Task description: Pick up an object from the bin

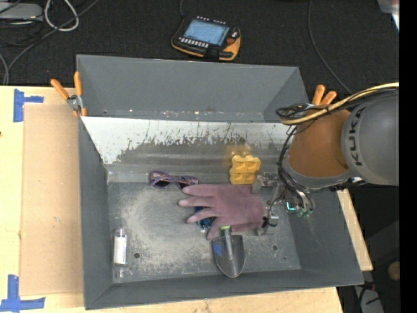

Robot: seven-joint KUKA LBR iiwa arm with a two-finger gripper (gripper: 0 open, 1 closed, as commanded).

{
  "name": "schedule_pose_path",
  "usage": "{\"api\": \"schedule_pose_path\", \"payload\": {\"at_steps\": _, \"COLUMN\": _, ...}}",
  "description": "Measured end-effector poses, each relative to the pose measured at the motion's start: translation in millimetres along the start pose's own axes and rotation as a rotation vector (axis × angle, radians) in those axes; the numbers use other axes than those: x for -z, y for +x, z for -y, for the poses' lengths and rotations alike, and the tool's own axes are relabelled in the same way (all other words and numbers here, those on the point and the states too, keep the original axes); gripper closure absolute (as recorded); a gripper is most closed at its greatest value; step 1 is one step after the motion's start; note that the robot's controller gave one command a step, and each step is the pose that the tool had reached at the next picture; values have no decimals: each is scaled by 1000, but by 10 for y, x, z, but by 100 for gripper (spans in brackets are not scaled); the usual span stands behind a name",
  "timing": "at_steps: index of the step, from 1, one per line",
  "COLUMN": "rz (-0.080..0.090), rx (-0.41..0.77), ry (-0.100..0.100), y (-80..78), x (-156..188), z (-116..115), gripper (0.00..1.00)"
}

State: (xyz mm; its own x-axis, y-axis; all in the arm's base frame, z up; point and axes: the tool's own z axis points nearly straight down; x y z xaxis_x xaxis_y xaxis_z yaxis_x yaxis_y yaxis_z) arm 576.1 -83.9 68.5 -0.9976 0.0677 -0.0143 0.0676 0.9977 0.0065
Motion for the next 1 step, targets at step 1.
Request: {"api": "schedule_pose_path", "payload": {"at_steps": 1, "rz": 3, "rx": 3, "ry": 0, "y": -11, "x": 17, "z": -5, "gripper": 100}}
